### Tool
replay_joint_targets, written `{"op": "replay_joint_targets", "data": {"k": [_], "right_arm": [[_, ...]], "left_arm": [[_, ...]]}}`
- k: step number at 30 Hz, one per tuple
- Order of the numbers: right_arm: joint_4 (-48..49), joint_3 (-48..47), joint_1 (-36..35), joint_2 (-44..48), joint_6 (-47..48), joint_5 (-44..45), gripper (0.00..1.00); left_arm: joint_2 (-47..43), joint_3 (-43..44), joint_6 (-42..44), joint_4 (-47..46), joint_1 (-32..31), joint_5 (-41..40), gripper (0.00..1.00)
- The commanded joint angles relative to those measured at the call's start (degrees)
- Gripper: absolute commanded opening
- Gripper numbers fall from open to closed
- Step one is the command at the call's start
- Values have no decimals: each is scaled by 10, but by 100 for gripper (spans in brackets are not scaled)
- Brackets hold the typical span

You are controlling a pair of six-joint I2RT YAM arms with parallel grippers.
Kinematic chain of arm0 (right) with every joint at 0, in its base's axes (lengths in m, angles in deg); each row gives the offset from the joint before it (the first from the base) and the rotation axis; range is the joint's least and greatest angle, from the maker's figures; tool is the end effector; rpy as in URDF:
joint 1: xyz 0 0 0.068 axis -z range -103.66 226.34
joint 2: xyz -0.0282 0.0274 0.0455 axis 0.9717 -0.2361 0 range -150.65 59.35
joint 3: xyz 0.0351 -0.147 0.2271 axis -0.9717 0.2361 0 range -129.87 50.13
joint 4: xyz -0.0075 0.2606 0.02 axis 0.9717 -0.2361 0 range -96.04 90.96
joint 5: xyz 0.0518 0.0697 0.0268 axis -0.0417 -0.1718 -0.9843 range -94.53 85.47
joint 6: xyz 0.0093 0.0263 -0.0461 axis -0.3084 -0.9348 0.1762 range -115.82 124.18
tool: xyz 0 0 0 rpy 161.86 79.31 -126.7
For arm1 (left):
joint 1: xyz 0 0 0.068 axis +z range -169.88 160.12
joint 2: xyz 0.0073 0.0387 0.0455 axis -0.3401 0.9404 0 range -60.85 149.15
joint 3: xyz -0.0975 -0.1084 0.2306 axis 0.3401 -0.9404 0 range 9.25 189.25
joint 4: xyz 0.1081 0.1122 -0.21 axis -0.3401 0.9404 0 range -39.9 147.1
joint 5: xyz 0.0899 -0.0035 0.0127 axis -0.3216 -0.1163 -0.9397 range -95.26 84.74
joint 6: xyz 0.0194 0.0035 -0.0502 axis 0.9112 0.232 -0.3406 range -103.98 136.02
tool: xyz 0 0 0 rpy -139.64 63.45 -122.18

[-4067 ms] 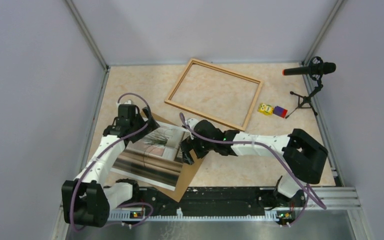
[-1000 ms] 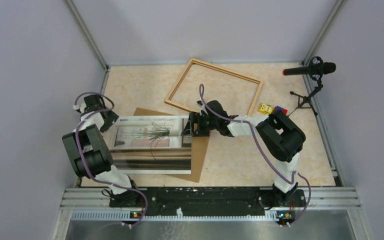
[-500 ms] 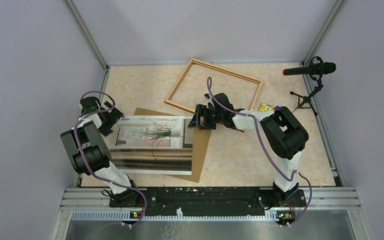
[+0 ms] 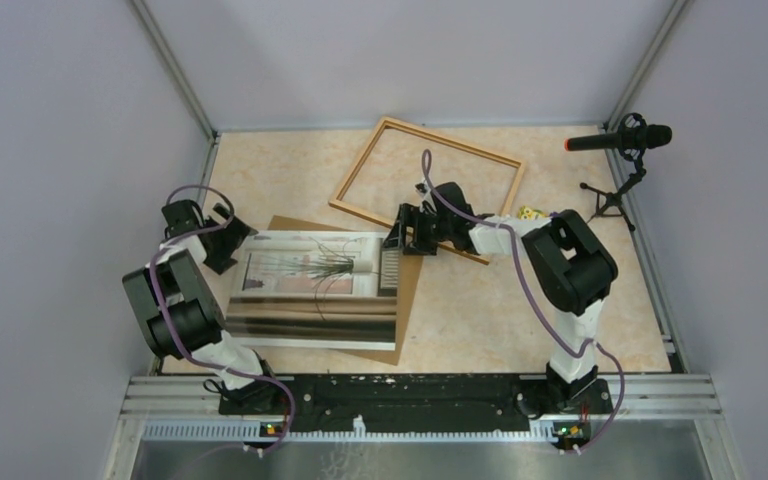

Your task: Put the photo into the frame

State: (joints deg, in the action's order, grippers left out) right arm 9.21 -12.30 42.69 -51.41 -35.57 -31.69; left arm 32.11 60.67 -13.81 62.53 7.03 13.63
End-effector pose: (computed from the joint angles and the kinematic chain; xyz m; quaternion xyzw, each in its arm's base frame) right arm 0.3257 0.2363 0.1492 -0.0521 0.8853 0.4158 0.2016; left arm 0.2907 0.1346 0.1725 -0.4011 0.8495 -0.1638 0.3010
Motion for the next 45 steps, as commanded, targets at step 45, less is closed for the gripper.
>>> {"op": "replay_joint_targets", "data": {"k": [45], "right_arm": [[89, 342, -32, 270, -158, -34, 80]], "left_arm": [[-248, -101, -220, 190, -411, -165, 99]]}}
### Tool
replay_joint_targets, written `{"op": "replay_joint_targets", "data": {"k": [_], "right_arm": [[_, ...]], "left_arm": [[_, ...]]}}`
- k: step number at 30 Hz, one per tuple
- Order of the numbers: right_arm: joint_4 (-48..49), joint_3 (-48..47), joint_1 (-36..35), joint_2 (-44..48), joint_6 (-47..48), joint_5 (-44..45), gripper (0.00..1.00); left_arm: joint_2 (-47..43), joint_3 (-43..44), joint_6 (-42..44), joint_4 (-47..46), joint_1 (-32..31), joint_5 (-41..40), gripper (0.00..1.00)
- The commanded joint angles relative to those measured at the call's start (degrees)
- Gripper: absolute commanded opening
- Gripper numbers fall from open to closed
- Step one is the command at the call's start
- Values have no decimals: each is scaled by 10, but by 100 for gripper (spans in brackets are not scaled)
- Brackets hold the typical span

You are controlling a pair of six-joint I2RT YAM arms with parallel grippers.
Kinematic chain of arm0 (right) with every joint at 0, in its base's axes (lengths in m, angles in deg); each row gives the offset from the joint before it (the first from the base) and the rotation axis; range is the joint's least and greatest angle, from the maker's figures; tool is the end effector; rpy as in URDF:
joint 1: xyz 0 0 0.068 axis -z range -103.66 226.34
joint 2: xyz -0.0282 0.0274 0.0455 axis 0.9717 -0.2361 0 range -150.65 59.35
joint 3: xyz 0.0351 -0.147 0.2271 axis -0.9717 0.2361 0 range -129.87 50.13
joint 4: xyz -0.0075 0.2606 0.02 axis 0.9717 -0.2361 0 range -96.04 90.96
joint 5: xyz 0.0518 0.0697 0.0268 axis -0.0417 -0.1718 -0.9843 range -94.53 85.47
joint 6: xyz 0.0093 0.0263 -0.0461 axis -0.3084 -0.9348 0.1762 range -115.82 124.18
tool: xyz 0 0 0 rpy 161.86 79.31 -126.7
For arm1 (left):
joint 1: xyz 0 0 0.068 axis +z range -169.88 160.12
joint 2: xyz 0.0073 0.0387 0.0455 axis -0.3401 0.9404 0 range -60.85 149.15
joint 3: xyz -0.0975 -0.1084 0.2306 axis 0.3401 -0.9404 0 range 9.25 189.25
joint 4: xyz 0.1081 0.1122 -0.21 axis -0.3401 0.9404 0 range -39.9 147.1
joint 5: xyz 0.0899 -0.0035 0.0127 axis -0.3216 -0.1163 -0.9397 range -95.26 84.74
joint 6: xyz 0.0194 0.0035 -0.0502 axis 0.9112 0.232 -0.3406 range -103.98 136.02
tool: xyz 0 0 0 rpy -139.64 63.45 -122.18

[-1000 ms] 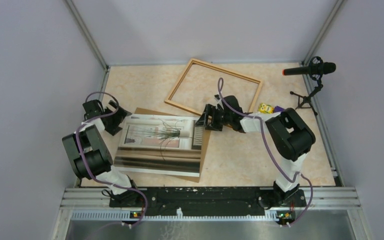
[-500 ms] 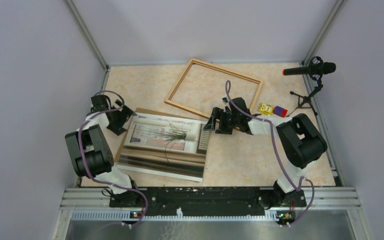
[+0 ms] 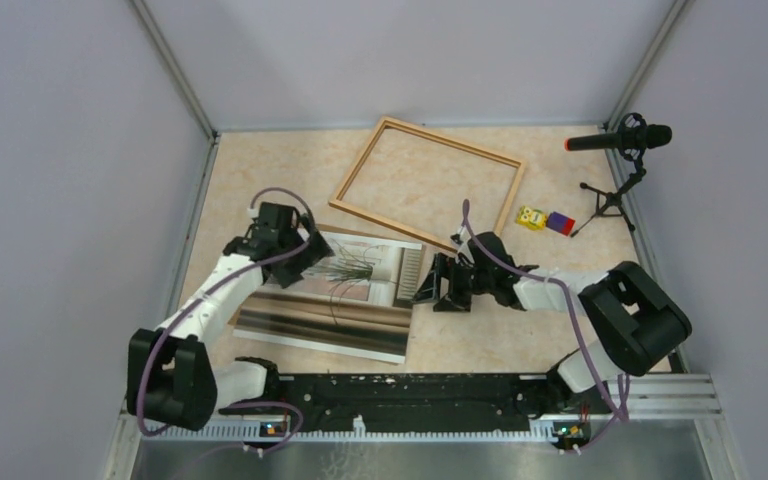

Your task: Put the photo into the frame

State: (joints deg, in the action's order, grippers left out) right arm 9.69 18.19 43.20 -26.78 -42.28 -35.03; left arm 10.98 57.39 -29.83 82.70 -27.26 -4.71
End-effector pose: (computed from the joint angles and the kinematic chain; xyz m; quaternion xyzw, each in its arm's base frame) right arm 0.2142 0.1614 0.1388 0.0045 0.8984 0.4210 0.1250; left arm 0.2449 -0.0321 0.2296 -0.3140 0.9041 -0.1340 0.2572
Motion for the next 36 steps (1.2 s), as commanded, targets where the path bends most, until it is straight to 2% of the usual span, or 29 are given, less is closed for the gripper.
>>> {"op": "replay_joint_targets", "data": {"k": [1, 6, 17, 30, 36], "right_arm": [[102, 44, -46, 26, -108, 10, 80], [242, 99, -61, -11, -172, 31, 80], [322, 100, -78, -87, -214, 27, 78], [257, 81, -78, 13, -209, 31, 78], [236, 73, -78, 18, -198, 40, 78]], "left_arm": [[-42, -88, -66, -31, -82, 22, 99], [-32, -135, -66, -69, -99, 42, 99], [-22, -189, -75, -104, -101, 34, 99], [-21, -194, -67, -109, -102, 36, 99], [-23, -188, -63, -107, -102, 35, 99]]}}
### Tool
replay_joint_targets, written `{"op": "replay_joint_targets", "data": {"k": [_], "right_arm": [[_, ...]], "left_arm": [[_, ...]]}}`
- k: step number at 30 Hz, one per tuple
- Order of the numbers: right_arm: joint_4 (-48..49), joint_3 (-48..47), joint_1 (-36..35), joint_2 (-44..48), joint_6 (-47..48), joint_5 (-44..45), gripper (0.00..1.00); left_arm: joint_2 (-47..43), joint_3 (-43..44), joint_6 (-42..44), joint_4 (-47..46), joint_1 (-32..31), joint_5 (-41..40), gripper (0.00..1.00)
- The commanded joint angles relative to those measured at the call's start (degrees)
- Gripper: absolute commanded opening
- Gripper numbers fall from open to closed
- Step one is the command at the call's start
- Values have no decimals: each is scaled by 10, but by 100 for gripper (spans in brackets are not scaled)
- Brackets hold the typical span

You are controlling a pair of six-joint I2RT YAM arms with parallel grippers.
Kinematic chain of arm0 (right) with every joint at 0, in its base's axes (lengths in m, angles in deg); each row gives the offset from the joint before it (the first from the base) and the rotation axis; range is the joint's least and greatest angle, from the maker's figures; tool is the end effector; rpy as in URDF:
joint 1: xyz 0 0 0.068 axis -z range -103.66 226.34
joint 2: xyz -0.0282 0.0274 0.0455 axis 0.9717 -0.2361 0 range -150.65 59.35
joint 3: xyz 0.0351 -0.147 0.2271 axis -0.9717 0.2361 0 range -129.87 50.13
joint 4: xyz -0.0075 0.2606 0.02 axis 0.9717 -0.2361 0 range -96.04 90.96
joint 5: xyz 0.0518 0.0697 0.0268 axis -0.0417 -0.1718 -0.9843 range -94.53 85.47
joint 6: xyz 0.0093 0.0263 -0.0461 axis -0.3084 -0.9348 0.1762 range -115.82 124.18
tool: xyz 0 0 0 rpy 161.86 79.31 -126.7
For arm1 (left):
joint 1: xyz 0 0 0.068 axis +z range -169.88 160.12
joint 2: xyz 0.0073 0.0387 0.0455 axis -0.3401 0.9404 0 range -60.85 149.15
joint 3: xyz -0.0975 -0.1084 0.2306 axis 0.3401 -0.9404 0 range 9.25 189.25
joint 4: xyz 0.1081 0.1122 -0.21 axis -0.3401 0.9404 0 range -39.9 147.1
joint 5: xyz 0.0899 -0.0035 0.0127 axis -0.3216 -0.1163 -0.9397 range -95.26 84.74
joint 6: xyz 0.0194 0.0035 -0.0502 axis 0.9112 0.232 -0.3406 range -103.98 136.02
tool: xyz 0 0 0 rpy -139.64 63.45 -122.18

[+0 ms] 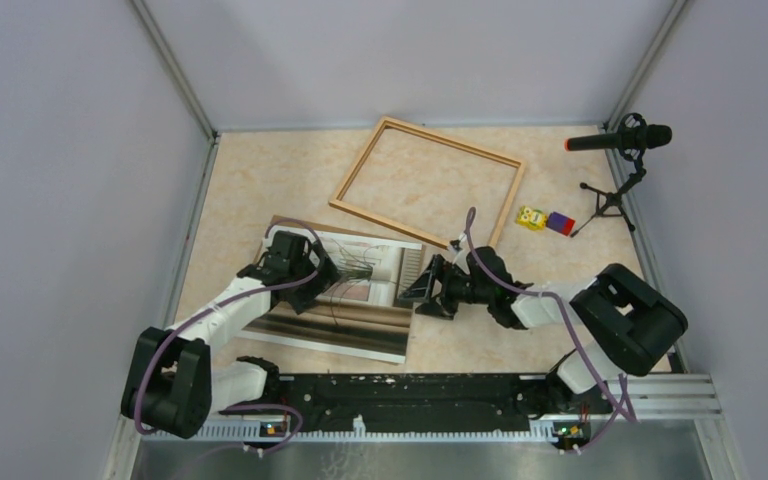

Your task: Put the photo into the frame

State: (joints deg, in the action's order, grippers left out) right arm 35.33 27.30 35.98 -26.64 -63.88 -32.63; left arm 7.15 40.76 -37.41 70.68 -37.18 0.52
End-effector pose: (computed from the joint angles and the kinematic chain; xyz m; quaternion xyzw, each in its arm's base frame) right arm 0.1858 0.1799 0.1346 0.0798 0.8403 0.5228 0.1193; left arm 0.2025 -0.0669 0.1690 -0.2834 0.9150 -0.2033 0.2028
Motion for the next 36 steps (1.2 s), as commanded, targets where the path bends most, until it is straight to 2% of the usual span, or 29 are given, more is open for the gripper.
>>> {"op": "replay_joint_targets", "data": {"k": [1, 3, 5, 12, 18, 36], "right_arm": [[-44, -19, -6, 24, 25, 30, 78], [-109, -23, -6, 35, 45, 59, 79], [-132, -18, -6, 37, 57, 73, 79], [-55, -29, -6, -33, 47, 19, 78], [-19, -41, -6, -58, 41, -3, 77], [52, -27, -6, -6, 13, -28, 75]], "left_arm": [[15, -20, 13, 17, -3, -20, 99], [11, -20, 14, 17, -3, -22, 99], [10, -21, 13, 17, -3, -22, 99], [15, -19, 14, 16, -4, -18, 99], [15, -20, 13, 17, -4, -16, 99], [20, -17, 13, 15, -7, -12, 99]]}}
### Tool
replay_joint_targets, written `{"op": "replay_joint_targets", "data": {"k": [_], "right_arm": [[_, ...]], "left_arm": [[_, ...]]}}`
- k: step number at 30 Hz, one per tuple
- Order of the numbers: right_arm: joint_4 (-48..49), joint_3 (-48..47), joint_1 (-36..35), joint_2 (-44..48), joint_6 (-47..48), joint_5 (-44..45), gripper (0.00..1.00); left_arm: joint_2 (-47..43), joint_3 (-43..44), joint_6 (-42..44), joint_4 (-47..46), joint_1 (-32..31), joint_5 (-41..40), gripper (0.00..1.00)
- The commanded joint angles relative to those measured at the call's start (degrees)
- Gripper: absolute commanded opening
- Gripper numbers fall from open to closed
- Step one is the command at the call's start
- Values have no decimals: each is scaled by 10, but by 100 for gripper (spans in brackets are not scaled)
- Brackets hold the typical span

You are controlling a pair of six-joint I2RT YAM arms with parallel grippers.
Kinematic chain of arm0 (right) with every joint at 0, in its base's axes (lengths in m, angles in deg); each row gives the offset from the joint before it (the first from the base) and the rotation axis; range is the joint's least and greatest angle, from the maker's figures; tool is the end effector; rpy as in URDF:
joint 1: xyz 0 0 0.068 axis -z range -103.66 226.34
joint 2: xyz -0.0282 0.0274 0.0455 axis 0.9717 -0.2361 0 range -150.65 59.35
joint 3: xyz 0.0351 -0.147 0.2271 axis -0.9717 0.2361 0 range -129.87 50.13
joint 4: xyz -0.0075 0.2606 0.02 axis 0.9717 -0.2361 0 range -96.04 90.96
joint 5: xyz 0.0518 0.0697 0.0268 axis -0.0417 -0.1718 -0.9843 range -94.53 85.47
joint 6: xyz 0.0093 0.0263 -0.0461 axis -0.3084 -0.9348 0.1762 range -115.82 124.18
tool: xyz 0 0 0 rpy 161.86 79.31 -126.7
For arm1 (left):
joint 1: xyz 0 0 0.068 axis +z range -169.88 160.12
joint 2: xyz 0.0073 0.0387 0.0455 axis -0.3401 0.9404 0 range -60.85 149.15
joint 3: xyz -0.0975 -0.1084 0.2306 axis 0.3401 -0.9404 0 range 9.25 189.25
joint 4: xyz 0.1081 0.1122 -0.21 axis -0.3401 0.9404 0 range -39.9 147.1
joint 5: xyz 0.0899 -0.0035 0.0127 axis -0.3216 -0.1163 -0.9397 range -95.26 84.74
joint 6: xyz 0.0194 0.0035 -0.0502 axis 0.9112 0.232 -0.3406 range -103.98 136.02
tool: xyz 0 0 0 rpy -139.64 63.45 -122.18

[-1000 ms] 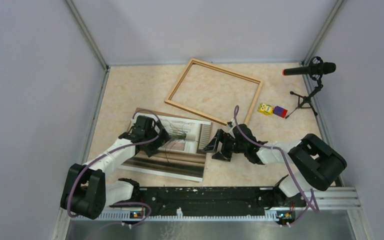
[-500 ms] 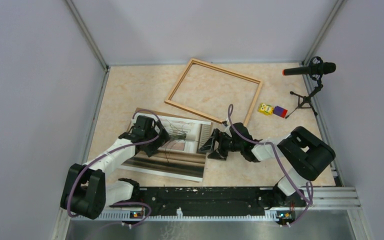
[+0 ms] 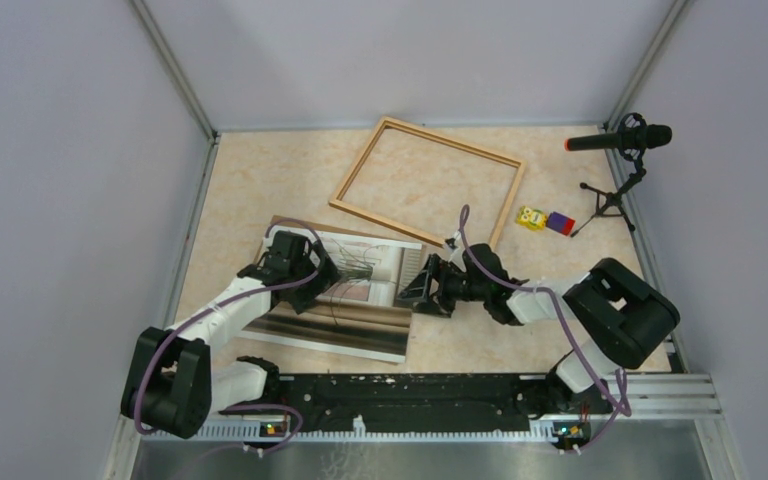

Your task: Put the photo into the frame

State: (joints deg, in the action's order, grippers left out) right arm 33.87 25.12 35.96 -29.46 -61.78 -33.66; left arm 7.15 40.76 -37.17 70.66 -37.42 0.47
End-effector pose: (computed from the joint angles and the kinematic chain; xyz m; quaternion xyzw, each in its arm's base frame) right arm 0.1919 0.1860 0.1302 0.0654 0.8485 0.5132 0.1110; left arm 0.2023 -0.0677 0.1690 -0.2797 0.9161 -0.2030 0.2032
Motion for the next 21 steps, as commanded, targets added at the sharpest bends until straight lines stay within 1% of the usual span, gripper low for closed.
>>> {"op": "replay_joint_targets", "data": {"k": [1, 7, 12, 15, 17, 21], "right_arm": [[72, -6, -6, 22, -10, -19, 74], [101, -10, -6, 3, -9, -23, 72], [132, -29, -6, -38, 0, -27, 63], [126, -45, -6, -66, 17, -12, 57], [112, -59, -8, -78, 32, 6, 56], [131, -78, -23, -97, 44, 36, 54]], "left_arm": [[19, -15, 10, 16, -5, -11, 99], [4, -9, 11, 23, -6, -9, 99], [-3, -6, 16, 29, -6, -4, 99], [-8, -6, 17, 28, -6, -1, 99], [-13, -7, 19, 28, -7, 0, 99], [-22, -10, 22, 24, -7, 5, 99]]}}
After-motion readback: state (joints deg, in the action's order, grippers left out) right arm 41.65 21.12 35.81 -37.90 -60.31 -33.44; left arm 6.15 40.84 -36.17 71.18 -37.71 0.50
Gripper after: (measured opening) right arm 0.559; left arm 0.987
